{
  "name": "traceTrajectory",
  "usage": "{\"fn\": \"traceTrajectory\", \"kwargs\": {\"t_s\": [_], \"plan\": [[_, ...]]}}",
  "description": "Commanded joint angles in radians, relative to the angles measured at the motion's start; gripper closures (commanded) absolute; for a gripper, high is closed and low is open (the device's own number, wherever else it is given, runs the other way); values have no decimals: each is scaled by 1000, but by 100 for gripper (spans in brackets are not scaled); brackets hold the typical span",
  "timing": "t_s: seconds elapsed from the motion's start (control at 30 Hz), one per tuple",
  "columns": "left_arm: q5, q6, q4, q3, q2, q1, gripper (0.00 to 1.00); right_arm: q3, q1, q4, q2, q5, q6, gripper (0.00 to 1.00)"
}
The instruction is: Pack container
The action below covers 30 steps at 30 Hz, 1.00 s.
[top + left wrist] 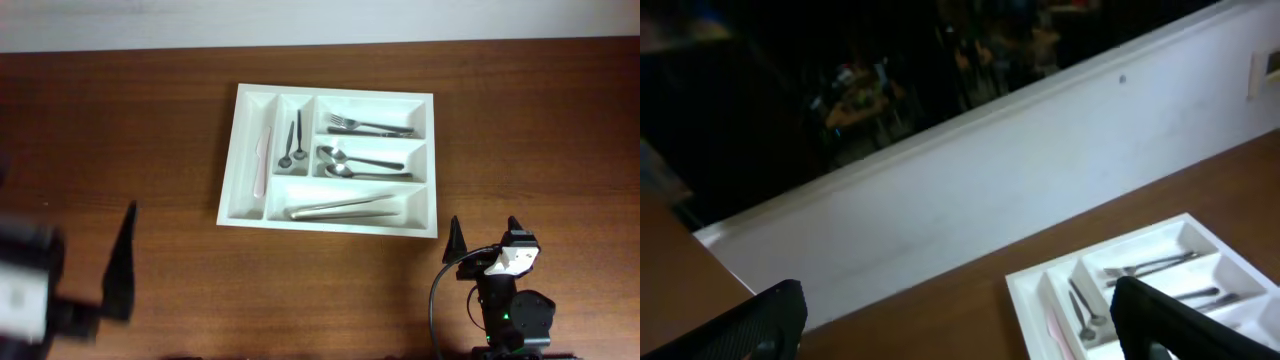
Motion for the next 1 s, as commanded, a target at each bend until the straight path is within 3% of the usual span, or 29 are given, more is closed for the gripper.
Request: {"fn": "traceTrajectory", "kwargs": {"t_s": [0.0,0.33,0.47,0.53,0.63,0.73,0.9,0.97], "plan": [[0,-6,-5,-81,-97,-5,1,-5,6,-6,-6,13,9,1],[-139,-6,-5,-633,-490,-4,1,-5,6,-6,-6,13,9,1],[-138,-6,-27,-818,-589,-4,1,-5,6,-6,-6,13,9,1],[-142,-6,-114,-940,-637,-4,1,-5,6,-6,-6,13,9,1],[-142,-5,-110,-1010,-649,-4,1,-5,6,-6,-6,13,9,1],[-142,-5,-17,-1051,-649,-4,1,-5,6,-6,-6,13,9,1],[-108,-3,270,-1165,-651,-4,1,-5,6,-6,-6,13,9,1],[-94,-3,451,-1271,-676,-4,1,-5,6,-6,-6,13,9,1]]}}
